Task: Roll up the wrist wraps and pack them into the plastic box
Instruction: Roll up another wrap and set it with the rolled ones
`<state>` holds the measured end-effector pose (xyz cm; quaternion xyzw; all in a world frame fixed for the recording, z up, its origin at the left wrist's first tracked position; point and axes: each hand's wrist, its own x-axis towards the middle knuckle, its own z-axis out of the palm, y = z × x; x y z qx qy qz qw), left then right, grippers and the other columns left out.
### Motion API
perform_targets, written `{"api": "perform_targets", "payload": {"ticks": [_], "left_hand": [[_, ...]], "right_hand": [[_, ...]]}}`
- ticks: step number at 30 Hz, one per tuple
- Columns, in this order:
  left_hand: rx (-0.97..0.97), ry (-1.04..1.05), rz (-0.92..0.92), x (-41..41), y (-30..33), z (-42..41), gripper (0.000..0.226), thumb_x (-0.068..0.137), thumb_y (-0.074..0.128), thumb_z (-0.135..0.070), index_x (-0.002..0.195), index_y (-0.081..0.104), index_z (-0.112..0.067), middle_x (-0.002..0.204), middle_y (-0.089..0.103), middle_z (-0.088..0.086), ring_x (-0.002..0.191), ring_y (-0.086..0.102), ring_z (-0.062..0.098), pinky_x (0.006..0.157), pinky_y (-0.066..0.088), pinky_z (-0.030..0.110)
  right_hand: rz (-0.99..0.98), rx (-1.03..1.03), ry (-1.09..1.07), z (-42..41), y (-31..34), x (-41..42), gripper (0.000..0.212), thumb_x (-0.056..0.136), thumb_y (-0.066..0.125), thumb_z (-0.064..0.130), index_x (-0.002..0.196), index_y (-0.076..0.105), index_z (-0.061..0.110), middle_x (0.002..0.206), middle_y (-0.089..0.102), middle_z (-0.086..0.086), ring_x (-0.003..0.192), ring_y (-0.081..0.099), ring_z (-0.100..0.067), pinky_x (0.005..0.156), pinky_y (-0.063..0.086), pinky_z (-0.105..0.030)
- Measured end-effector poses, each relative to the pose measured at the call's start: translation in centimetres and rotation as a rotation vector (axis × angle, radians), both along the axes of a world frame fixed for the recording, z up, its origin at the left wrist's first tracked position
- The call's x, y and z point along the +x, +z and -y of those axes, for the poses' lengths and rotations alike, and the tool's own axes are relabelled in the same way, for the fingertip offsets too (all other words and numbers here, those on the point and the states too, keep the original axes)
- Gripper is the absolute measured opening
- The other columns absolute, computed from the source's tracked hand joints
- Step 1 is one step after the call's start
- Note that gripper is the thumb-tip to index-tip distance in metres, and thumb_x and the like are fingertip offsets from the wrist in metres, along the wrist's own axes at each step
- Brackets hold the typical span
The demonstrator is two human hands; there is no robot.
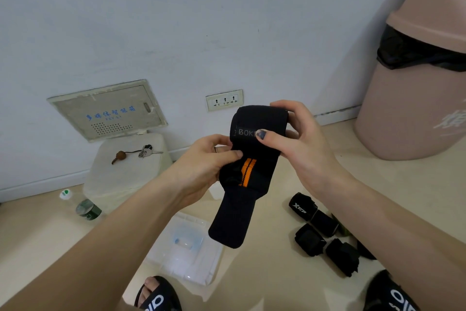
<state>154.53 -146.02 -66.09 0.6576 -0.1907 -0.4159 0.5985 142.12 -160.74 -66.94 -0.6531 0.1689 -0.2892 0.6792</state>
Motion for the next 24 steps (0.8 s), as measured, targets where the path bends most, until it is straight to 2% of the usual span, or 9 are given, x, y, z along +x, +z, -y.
{"api": "perform_targets", "payload": {"ticks": [5, 10, 15, 18, 21, 24], "left_hand": [[-0.043, 0.010, -0.060, 0.1, 0.2, 0.1, 0.025, 0.097, 0.060, 0.003, 0.122, 0.062, 0.000, 0.099, 0.076, 0.013, 0.090, 0.074, 0.022, 0.084, 0.061, 0.032], [-0.062, -0.013, -0.046, 0.3, -0.2, 0.0, 0.037, 0.095, 0.061, 0.008, 0.130, 0.061, -0.003, 0.115, 0.075, 0.016, 0.106, 0.073, 0.029, 0.094, 0.059, 0.036], [-0.058, -0.073, -0.037, 0.1, 0.0, 0.0, 0.048, 0.085, 0.067, 0.011, 0.131, 0.061, -0.001, 0.120, 0.072, 0.020, 0.107, 0.072, 0.029, 0.091, 0.058, 0.034], [-0.106, -0.140, -0.155, 0.4, 0.6, -0.4, 0.055, 0.075, 0.058, -0.001, 0.129, 0.061, 0.006, 0.119, 0.068, 0.023, 0.105, 0.067, 0.032, 0.097, 0.054, 0.041], [-0.130, -0.062, -0.287, 0.3, 1.3, -0.6, 0.040, 0.084, 0.064, -0.021, 0.119, 0.067, -0.001, 0.110, 0.063, 0.017, 0.096, 0.065, 0.030, 0.086, 0.057, 0.040], [-0.033, -0.038, -0.283, -0.1, 1.5, -0.3, 0.057, 0.094, 0.059, -0.050, 0.134, 0.065, -0.010, 0.112, 0.062, 0.013, 0.098, 0.064, 0.031, 0.087, 0.059, 0.041]], "right_hand": [[0.014, -0.102, 0.049, 0.1, -0.1, -0.1, 0.052, 0.084, 0.079, -0.001, 0.122, 0.057, 0.026, 0.118, 0.066, 0.007, 0.108, 0.067, -0.016, 0.089, 0.059, -0.033], [0.018, -0.212, 0.029, -0.4, -0.2, -0.2, 0.056, 0.078, 0.079, 0.006, 0.121, 0.054, 0.032, 0.123, 0.062, 0.012, 0.114, 0.063, -0.016, 0.092, 0.060, -0.045], [-0.019, -0.356, 0.014, -0.8, -0.1, -0.4, 0.061, 0.076, 0.079, 0.001, 0.119, 0.051, 0.035, 0.118, 0.059, 0.022, 0.116, 0.061, -0.015, 0.092, 0.057, -0.049], [-0.035, -0.386, 0.018, -0.9, 0.0, -0.5, 0.062, 0.075, 0.077, -0.002, 0.118, 0.050, 0.033, 0.115, 0.058, 0.022, 0.110, 0.062, -0.015, 0.091, 0.056, -0.048], [-0.050, -0.418, 0.049, -1.0, -0.1, -0.7, 0.061, 0.076, 0.075, -0.005, 0.117, 0.049, 0.032, 0.111, 0.059, 0.016, 0.104, 0.063, -0.017, 0.087, 0.057, -0.049], [-0.059, -0.452, 0.073, -1.1, -0.1, -0.8, 0.061, 0.075, 0.073, -0.008, 0.117, 0.049, 0.030, 0.109, 0.059, 0.014, 0.102, 0.062, -0.017, 0.085, 0.057, -0.049]]}}
